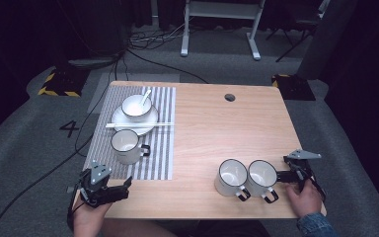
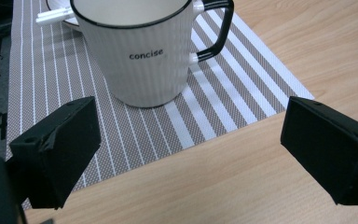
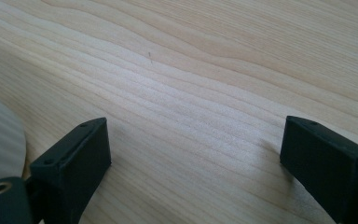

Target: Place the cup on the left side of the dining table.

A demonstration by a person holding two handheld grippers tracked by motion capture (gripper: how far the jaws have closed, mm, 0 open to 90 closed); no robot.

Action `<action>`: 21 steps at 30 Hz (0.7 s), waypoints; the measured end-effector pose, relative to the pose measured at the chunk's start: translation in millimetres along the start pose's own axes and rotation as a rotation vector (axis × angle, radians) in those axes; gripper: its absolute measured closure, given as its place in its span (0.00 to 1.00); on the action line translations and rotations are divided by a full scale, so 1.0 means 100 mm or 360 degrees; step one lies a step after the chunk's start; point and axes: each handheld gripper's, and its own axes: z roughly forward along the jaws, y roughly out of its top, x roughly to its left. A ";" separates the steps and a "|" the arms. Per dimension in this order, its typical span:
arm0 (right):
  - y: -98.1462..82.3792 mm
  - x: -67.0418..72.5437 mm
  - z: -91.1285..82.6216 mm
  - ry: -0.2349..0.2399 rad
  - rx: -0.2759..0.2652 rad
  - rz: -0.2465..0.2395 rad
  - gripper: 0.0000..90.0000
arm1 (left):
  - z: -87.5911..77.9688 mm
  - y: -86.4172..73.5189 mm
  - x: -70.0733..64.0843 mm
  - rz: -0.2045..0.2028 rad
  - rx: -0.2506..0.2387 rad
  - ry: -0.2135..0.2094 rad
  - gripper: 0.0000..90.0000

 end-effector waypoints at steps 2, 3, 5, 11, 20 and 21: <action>0.00 0.00 0.00 0.0000 0.0000 0.0000 0.10 | 0.00 -0.01 0.01 -0.0002 0.0013 0.0000 0.06; 0.00 0.00 0.00 0.0000 0.0000 0.0000 0.10 | 0.00 -0.03 0.03 -0.0009 0.0019 -0.0005 0.06; 0.00 0.00 0.00 0.0000 0.0000 0.0000 0.10 | 0.01 -0.08 0.07 -0.0022 0.0067 -0.0034 0.05; 0.00 0.00 0.00 0.0000 0.0000 0.0000 0.10 | 0.06 -0.22 0.15 -0.0048 0.0157 -0.0081 0.05; 0.00 0.00 0.00 0.0000 0.0000 0.0000 0.10 | 0.23 -0.40 0.30 -0.0098 0.0258 -0.0067 0.05; 0.00 0.00 0.00 0.0000 0.0000 0.0000 0.10 | 0.23 -0.42 0.31 -0.0090 0.0261 -0.0057 0.05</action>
